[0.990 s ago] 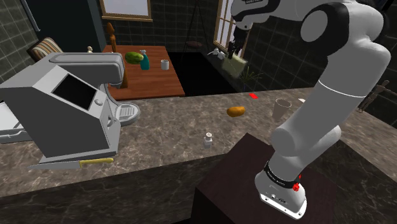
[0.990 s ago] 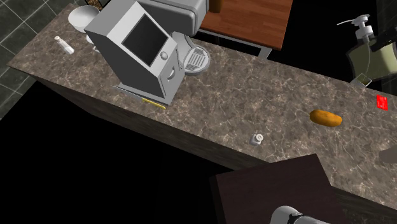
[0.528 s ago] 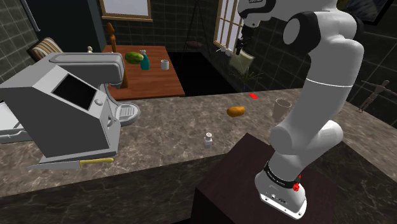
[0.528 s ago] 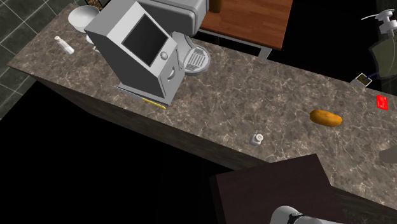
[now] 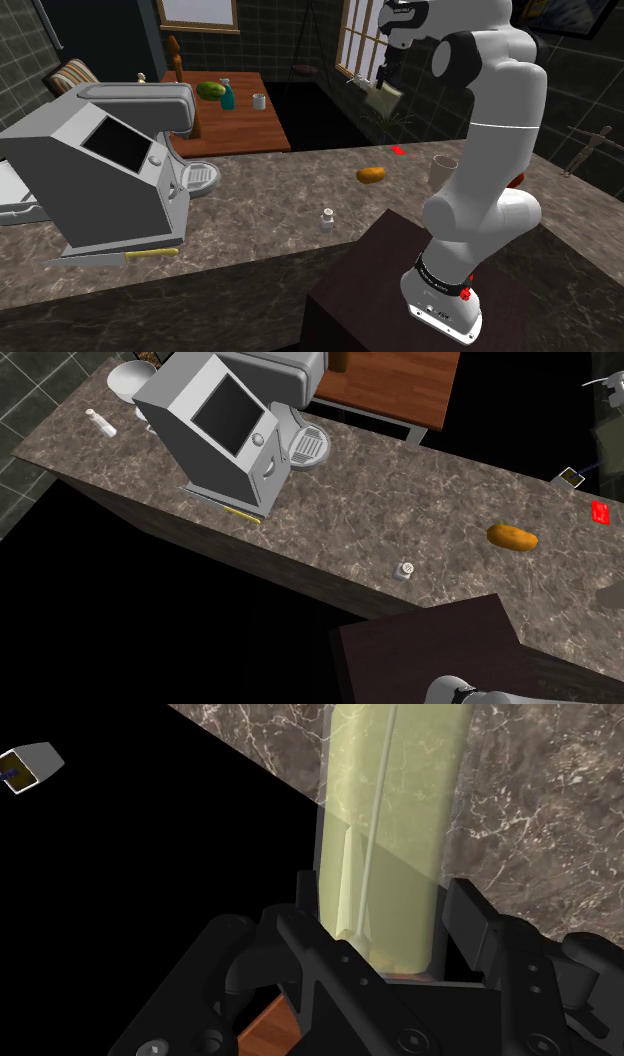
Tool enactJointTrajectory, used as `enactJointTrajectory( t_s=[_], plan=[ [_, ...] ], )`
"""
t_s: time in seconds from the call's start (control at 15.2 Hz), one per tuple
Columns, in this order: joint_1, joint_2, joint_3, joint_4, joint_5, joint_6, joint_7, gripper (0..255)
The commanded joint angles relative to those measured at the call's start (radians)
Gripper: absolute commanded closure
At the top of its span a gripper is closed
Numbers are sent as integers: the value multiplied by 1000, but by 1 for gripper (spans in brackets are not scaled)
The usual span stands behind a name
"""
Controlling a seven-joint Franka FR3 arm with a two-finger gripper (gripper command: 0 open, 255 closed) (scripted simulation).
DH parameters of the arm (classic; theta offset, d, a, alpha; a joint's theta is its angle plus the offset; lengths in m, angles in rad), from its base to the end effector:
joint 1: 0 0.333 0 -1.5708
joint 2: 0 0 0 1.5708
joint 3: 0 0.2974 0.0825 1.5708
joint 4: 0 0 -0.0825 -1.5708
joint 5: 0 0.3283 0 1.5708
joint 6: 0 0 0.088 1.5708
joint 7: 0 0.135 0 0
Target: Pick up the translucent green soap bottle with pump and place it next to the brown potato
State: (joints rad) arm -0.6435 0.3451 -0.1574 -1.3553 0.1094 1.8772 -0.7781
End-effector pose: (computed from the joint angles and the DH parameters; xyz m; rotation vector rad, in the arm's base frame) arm 0.4532 -0.4298 0.5091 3.0410 -0.0493 0.2537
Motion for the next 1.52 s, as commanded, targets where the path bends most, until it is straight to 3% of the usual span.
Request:
enactJointTrajectory(
  t_s=[0.0, 1.45],
  plan=[
    [0, 0, 0, -27, 1, 28, -3, 255],
    [5, 34, 8, -274, 18, 308, -26, 255]
  ],
)
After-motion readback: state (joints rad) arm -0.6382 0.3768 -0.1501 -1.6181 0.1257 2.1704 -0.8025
